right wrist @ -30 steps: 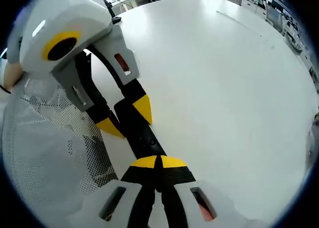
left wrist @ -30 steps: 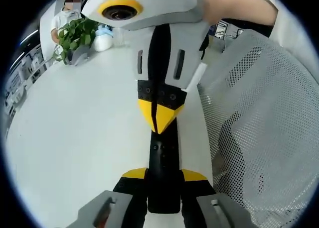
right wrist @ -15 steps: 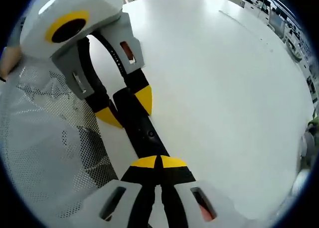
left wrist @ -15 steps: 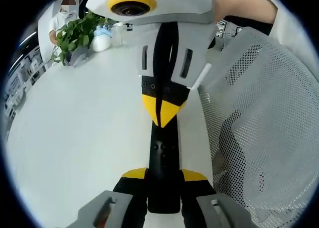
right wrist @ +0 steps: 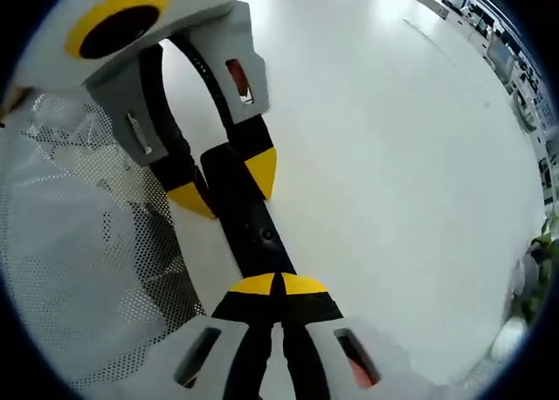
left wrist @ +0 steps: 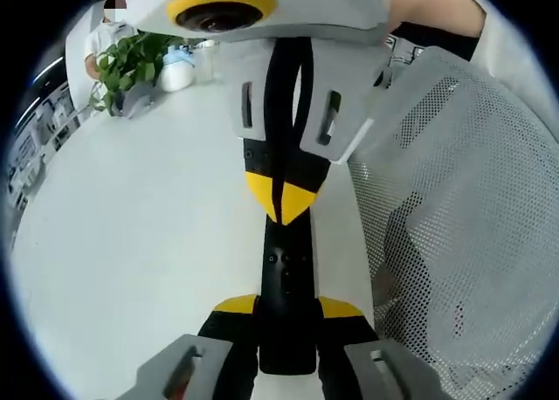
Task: Press the specified remote control buttons in sequence, fully releasing each button before pressing the next.
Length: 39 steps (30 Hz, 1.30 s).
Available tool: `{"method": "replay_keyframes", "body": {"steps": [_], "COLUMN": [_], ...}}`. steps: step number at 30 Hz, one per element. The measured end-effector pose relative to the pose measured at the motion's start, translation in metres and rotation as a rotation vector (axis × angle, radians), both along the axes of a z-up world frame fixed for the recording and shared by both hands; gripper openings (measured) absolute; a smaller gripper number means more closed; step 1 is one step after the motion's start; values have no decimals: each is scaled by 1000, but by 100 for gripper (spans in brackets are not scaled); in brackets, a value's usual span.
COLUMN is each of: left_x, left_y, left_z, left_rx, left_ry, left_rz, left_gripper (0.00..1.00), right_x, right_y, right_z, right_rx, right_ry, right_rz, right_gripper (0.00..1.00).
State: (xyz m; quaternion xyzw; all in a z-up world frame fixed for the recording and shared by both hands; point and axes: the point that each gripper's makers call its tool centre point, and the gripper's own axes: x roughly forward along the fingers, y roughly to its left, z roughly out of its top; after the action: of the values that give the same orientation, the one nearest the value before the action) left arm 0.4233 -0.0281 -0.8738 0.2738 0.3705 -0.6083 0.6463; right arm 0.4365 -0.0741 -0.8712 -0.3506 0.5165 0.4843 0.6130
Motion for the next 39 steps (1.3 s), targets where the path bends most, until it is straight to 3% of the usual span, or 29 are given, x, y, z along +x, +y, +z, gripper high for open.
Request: {"method": "replay_keyframes", "body": {"steps": [14, 21, 27, 35, 39], "left_x": [0, 0, 0, 0, 0], "left_y": [0, -1, 0, 0, 0], "left_z": [-1, 0, 0, 0, 0], "left_rx": [-1, -4, -6, -9, -9], "left_ry": [-1, 2, 3, 6, 6], "left_rz": [-1, 3, 5, 7, 7], "left_gripper": [24, 24, 24, 24, 24], "right_x": [0, 1, 2, -2, -5], "right_y": [-1, 0, -3, 4, 6], "right_z": [0, 3, 4, 5, 5], "right_rx": [32, 182, 304, 242, 252], "right_ry": [-40, -151, -136, -185, -161], "right_rz": [-8, -49, -158, -36, -10], "right_gripper": [0, 0, 0, 0, 0]}}
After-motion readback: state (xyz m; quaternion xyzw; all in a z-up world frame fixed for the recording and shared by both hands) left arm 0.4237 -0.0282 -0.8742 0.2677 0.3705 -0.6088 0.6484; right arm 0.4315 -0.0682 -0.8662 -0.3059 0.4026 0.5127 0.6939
